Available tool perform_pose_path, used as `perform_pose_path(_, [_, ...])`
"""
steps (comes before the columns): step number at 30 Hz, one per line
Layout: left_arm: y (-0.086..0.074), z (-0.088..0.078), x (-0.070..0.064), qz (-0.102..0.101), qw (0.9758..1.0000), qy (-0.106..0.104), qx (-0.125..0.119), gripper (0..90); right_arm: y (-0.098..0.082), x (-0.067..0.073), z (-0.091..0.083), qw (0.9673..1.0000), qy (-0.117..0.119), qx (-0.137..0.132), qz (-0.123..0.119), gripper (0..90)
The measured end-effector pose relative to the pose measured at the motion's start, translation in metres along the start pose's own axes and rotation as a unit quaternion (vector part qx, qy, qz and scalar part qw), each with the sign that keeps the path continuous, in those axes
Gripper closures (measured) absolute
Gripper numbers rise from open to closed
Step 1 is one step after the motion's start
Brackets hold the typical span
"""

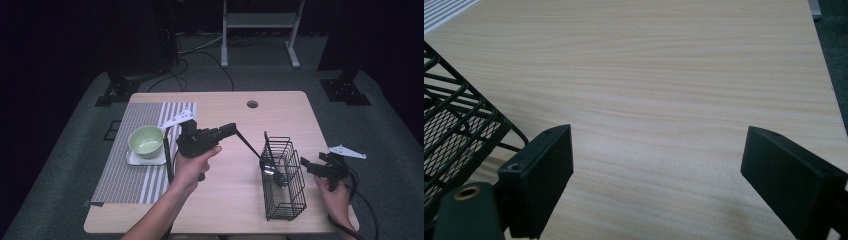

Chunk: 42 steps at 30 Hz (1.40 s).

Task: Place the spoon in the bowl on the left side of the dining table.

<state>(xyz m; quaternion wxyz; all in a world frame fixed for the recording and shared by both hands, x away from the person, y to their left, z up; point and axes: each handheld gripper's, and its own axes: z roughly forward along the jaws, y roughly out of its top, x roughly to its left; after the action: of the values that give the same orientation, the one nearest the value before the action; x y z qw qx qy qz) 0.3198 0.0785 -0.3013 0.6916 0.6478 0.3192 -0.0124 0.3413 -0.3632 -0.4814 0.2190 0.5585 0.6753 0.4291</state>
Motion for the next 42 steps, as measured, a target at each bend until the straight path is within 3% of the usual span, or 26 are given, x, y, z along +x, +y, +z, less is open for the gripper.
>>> perform_pose_path(17, [0.002,-0.024,0.021,-0.015,0.9993,0.027,-0.02,89.4,0.0,0.001,0.001,1.0,-0.003,0.004,-0.004,12.3])
perform_pose_path(24, [0.003,-0.03,0.025,-0.019,0.9991,0.029,-0.025,89.4,0.0,0.0,0.001,1.0,-0.003,0.004,-0.002,12.3])
perform_pose_path(42, [0.003,-0.053,0.045,-0.031,0.9966,0.061,-0.046,89.4,0.001,-0.001,0.001,1.0,-0.005,0.006,0.004,12.3])
